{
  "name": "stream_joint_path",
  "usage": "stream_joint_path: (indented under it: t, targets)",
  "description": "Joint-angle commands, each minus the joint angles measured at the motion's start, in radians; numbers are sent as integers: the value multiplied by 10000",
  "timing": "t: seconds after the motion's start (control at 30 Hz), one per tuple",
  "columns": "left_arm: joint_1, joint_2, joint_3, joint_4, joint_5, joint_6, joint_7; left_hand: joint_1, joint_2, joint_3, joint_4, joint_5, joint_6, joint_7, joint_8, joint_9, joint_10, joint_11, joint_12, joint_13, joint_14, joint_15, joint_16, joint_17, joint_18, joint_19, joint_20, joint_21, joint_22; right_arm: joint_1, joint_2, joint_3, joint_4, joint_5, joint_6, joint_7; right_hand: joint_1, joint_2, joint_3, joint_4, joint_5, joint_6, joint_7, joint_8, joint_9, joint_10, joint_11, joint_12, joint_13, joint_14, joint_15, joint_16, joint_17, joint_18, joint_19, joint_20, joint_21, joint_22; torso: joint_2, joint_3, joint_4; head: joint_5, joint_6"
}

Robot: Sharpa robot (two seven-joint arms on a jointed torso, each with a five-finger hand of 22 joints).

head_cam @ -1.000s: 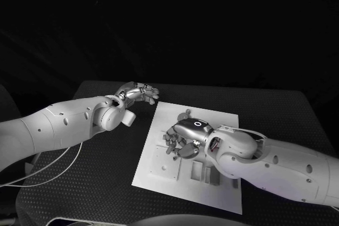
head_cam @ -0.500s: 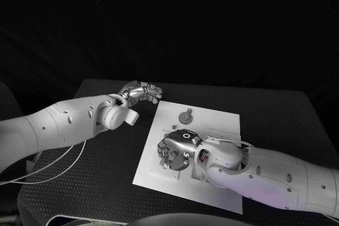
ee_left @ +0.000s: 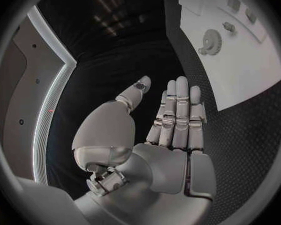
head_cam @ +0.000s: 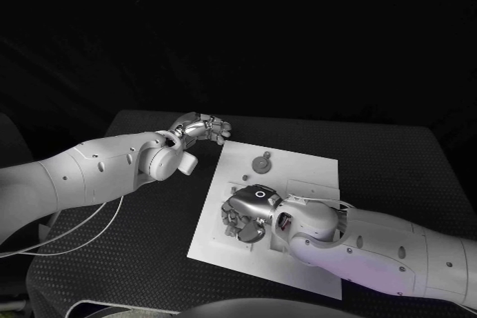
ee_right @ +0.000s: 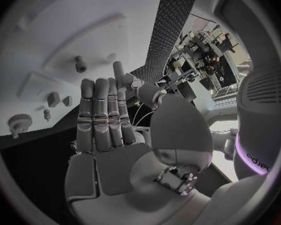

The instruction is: Assemble the parts on the task board

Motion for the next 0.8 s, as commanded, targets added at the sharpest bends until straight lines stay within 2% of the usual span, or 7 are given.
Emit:
stream_joint_path:
  t: [0.03,0.47,0.8]
  targets:
    - [13,11,8,16,54,130,60,-56,-66,-26,26,-52,-76,9,32,-15,-62,-14,43,5,53,11,-68,17,18,58,18,-43,12,-11,11,-19,-24,-165,291,28,3,134,18,-35,68,71,21,61,121,30,30,15,-7,63,2,-49,14,159,11,-31,50,240,1,9,-7,18,-29]
    - [13,-11,8,21,54,138,55,-60,-69,-24,30,-52,-81,10,33,-17,-65,-13,42,5,53,12,-78,28,17,58,18,-52,18,-12,6,-89,-219,-340,339,-57,-16,151,18,-61,70,71,21,55,135,28,30,12,14,73,1,-60,25,159,7,-32,74,238,-1,1,-11,22,-54]
    - [13,-23,8,17,54,149,44,-66,-70,-24,35,-53,-87,12,33,-18,-67,-12,41,5,53,13,-86,36,16,59,19,-58,23,-15,-9,-106,-237,-632,57,-263,-16,146,33,-84,70,81,17,54,150,34,25,15,36,88,-4,-66,37,159,10,-38,97,236,-3,-1,-4,21,-47]
